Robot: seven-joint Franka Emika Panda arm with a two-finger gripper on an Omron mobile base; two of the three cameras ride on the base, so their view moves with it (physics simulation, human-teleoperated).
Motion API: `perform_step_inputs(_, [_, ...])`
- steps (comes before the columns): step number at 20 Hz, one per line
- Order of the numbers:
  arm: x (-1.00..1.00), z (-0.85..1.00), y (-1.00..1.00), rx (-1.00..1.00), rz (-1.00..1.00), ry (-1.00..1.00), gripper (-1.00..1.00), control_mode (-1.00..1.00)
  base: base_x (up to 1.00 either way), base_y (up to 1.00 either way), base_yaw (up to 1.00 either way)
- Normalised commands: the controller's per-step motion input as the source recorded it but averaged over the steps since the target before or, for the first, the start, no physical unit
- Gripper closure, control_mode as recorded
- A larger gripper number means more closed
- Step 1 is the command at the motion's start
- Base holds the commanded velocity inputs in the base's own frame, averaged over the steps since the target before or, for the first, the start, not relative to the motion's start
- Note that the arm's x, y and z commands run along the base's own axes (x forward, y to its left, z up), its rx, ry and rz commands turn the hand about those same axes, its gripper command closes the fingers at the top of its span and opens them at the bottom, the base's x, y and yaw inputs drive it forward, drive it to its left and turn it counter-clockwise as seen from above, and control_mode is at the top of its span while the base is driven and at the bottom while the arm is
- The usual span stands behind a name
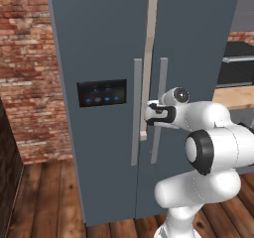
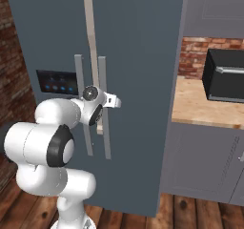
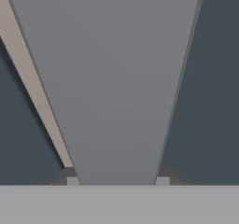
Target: Retrieve the sausage and cheese from the fridge and place them on the cutting board on the counter.
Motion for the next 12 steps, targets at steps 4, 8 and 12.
perform_step_inputs(4, [-0.32, 0.20, -0.61, 0.01, 0.00, 0.04, 1.00, -1.00, 0.00, 0.00, 0.00])
perform_step_inputs(8, [-0.48, 0.22, -0.79, 0.03, 0.00, 0.06, 1.00, -1.00, 0.00, 0.00, 0.00])
perform_step_inputs(12, [-0.62, 0.21, -0.88, 0.05, 0.00, 0.08, 1.00, -1.00, 0.00, 0.00, 0.00])
